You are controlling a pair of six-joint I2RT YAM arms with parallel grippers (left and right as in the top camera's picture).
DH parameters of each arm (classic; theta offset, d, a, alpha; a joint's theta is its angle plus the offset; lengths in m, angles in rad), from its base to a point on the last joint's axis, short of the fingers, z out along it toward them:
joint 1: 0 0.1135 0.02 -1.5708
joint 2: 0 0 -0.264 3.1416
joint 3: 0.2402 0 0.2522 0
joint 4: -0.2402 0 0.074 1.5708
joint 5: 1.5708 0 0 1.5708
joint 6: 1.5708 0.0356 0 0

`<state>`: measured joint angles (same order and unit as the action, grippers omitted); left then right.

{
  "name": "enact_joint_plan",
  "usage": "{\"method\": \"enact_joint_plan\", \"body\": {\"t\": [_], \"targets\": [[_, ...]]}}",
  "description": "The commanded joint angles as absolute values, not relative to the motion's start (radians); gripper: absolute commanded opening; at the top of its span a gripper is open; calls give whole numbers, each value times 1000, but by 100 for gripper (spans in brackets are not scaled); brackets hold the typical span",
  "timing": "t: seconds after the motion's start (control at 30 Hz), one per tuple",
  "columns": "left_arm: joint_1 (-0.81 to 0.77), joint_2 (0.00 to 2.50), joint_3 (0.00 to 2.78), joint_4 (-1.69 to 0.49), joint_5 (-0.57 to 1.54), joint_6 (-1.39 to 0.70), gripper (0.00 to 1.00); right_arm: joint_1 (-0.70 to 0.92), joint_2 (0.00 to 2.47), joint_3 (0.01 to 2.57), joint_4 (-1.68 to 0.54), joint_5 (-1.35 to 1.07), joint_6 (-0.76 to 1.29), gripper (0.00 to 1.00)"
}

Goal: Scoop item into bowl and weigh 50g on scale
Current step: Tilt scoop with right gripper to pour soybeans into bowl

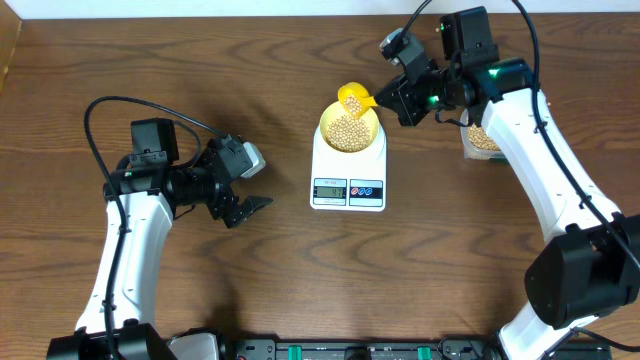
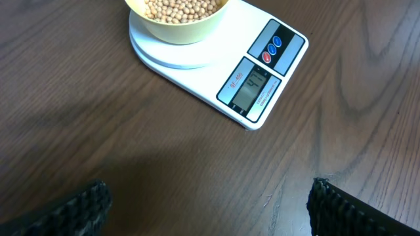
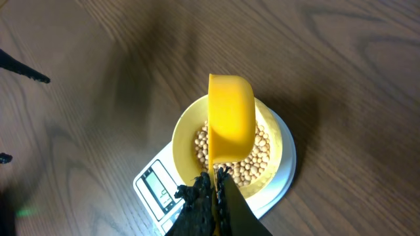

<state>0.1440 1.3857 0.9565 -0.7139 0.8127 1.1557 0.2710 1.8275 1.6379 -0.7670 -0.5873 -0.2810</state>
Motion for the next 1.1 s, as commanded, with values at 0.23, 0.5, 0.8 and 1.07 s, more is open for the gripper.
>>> {"method": "enact_joint_plan", "body": {"t": [0.23,0.5,0.8,1.07], "targets": [[147,1392,946,-717,818,1154,98,276,1809,1647,-767,-604,-339,1],[147,1392,946,-717,818,1154,98,276,1809,1647,-766,-604,-376,1],[147,1392,946,-717,818,1154,98,276,1809,1647,-766,-604,-418,1],[147,1392,946,-717,818,1154,98,276,1809,1647,-765,-604,-474,1]]}}
